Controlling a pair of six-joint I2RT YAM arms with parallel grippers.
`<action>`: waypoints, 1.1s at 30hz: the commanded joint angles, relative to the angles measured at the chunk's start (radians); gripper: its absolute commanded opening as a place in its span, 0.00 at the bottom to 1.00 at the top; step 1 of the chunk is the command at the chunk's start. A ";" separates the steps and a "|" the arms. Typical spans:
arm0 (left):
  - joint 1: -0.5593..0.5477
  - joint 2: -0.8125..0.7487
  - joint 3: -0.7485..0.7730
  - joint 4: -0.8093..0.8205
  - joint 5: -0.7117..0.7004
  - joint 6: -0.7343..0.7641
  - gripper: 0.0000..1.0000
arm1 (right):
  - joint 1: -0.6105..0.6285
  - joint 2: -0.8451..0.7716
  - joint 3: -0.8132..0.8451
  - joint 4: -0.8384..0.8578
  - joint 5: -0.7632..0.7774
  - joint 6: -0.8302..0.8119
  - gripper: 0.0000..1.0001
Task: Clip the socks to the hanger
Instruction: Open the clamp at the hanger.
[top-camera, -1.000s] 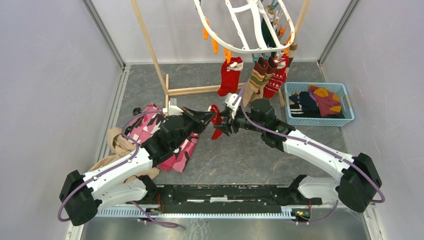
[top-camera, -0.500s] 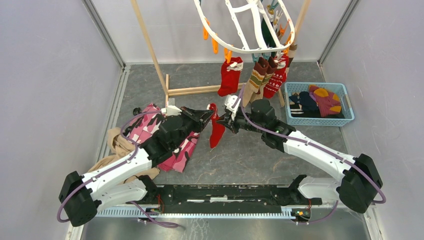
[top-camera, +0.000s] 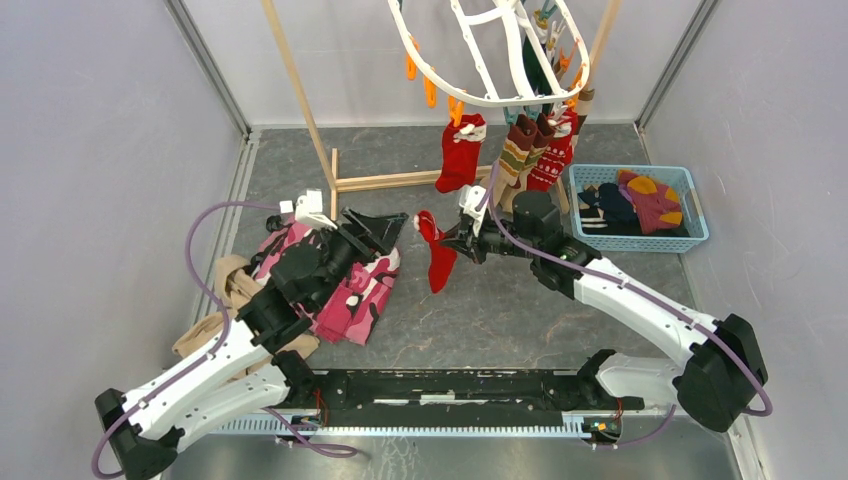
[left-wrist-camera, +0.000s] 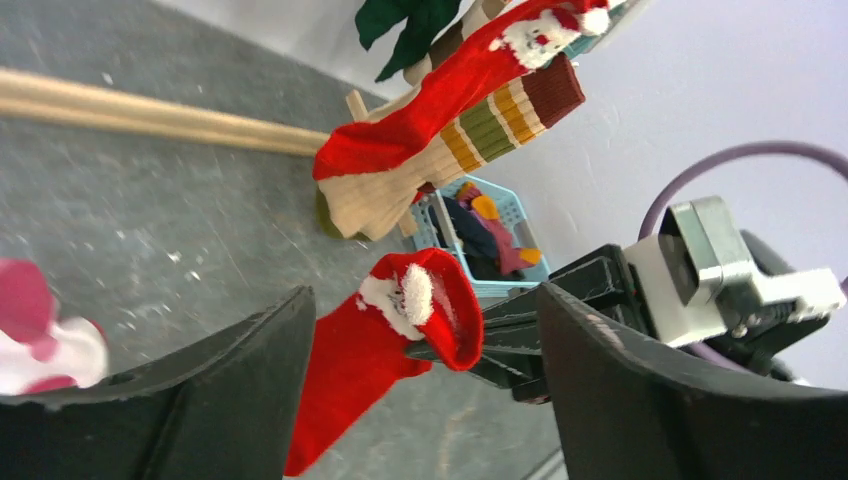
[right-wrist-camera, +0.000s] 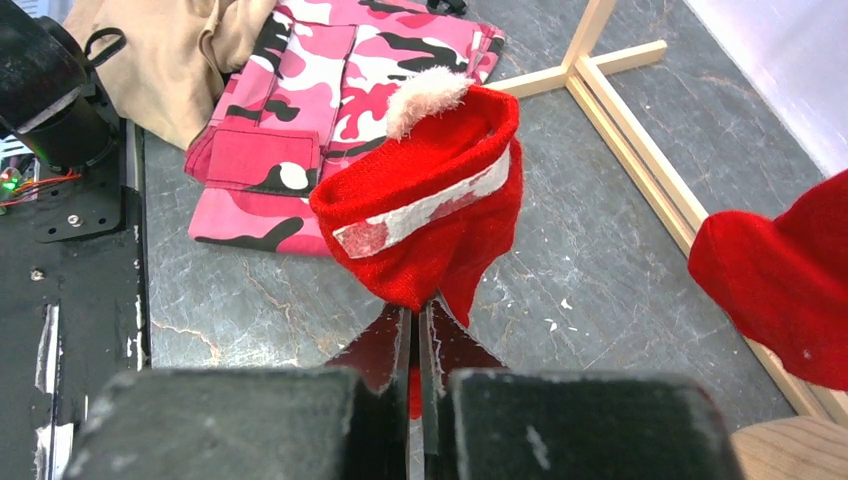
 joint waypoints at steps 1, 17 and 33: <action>0.010 -0.033 0.028 0.077 0.050 0.449 0.91 | -0.010 -0.008 0.095 -0.031 -0.061 -0.029 0.00; 0.466 0.472 0.541 0.309 0.916 0.370 1.00 | -0.106 0.020 0.190 -0.055 -0.207 0.008 0.00; 0.545 0.784 0.755 0.452 1.067 0.082 0.86 | -0.137 0.057 0.192 -0.050 -0.250 0.016 0.00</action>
